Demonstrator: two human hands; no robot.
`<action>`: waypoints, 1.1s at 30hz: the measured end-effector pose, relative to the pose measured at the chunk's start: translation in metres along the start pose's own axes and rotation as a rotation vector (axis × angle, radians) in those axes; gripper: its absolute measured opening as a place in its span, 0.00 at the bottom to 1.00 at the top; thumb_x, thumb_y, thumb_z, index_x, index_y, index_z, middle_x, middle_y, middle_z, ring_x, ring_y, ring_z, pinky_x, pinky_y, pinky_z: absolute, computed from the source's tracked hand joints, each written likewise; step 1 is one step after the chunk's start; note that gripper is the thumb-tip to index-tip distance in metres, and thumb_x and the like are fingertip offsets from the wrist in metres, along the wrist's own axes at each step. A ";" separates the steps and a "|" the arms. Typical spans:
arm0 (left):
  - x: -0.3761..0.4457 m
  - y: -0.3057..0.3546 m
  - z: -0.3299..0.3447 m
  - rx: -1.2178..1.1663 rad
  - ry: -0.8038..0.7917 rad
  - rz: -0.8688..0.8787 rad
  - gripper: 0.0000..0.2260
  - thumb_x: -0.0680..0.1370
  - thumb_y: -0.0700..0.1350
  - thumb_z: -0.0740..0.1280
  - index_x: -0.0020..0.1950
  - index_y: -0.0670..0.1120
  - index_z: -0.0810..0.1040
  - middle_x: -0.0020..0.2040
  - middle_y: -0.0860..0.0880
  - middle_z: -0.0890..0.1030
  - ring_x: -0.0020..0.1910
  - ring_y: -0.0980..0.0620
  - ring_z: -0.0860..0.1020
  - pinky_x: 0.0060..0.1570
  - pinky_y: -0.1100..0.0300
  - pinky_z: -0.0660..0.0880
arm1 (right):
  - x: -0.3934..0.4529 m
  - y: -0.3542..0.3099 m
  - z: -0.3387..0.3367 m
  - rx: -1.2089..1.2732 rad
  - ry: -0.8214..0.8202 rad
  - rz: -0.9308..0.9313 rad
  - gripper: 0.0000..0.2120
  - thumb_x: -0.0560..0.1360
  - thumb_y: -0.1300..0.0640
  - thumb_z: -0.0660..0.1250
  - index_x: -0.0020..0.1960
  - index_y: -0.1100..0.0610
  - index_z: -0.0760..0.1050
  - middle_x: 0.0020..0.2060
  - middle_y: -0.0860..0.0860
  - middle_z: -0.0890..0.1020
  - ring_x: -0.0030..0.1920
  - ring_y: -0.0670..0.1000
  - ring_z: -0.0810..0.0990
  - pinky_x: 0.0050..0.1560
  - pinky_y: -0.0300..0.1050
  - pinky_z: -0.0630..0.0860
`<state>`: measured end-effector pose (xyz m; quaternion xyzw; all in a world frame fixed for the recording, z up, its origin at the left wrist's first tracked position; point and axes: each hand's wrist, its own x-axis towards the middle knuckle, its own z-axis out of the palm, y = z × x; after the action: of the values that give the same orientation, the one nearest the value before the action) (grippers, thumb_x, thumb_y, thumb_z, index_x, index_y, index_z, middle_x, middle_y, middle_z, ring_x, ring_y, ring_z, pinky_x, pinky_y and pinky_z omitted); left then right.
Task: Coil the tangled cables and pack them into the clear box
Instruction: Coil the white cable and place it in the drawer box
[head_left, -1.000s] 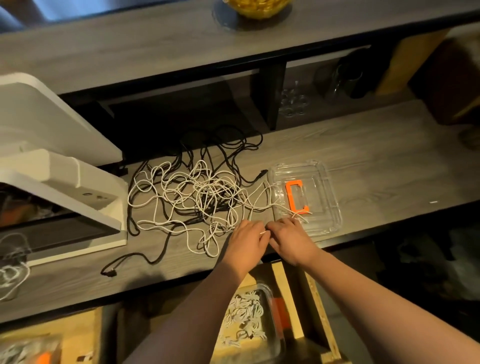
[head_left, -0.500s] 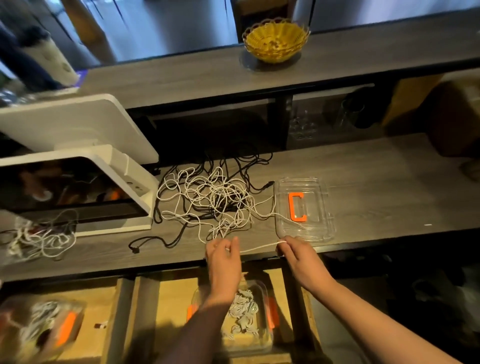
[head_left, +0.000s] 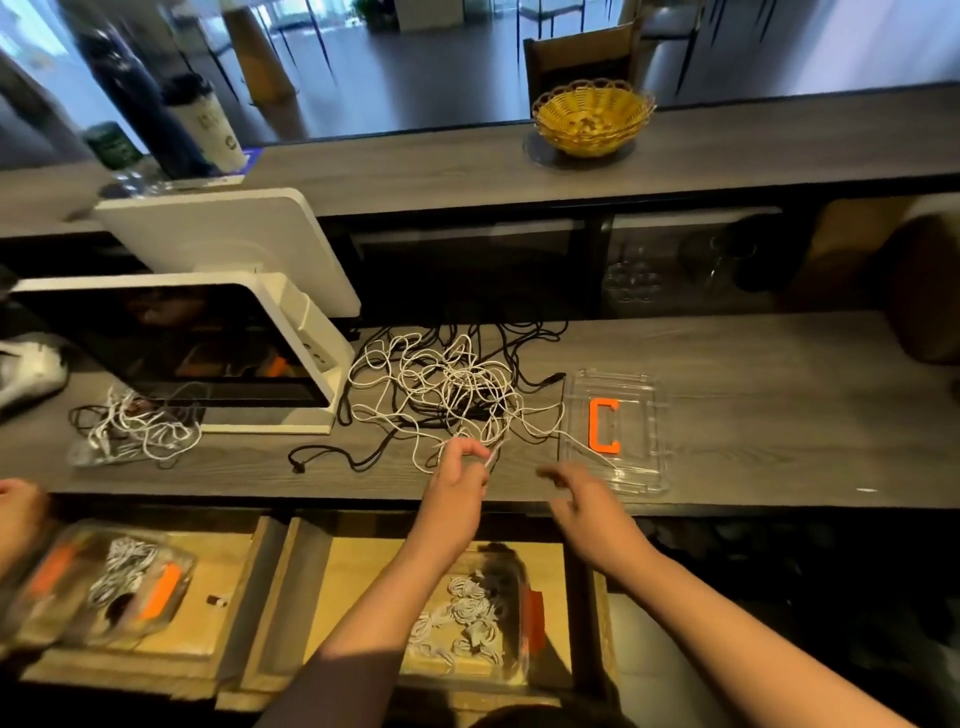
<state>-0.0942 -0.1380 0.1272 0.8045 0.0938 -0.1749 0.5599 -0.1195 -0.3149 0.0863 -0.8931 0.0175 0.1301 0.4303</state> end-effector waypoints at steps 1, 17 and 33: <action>-0.007 0.005 0.003 0.081 -0.020 0.041 0.10 0.83 0.42 0.55 0.53 0.55 0.72 0.34 0.53 0.69 0.30 0.55 0.66 0.30 0.60 0.63 | 0.001 -0.009 -0.005 0.067 0.081 -0.057 0.19 0.81 0.59 0.62 0.71 0.50 0.70 0.67 0.47 0.74 0.67 0.45 0.71 0.70 0.45 0.69; -0.004 -0.002 -0.015 -0.561 0.327 -0.097 0.24 0.83 0.50 0.61 0.26 0.51 0.63 0.24 0.53 0.60 0.24 0.52 0.59 0.34 0.56 0.62 | -0.006 -0.033 -0.028 0.476 0.123 -0.157 0.11 0.79 0.51 0.64 0.43 0.56 0.76 0.34 0.51 0.76 0.37 0.47 0.74 0.41 0.40 0.73; -0.006 0.019 -0.022 -0.163 -0.032 -0.083 0.14 0.82 0.53 0.62 0.39 0.49 0.72 0.26 0.56 0.65 0.24 0.57 0.61 0.25 0.64 0.58 | 0.014 -0.023 -0.018 0.408 -0.181 0.026 0.18 0.78 0.42 0.59 0.52 0.54 0.79 0.40 0.51 0.82 0.39 0.46 0.81 0.45 0.44 0.78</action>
<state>-0.0896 -0.1241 0.1529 0.7486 0.1320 -0.2026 0.6174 -0.0987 -0.3133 0.1109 -0.7718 0.0162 0.2089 0.6003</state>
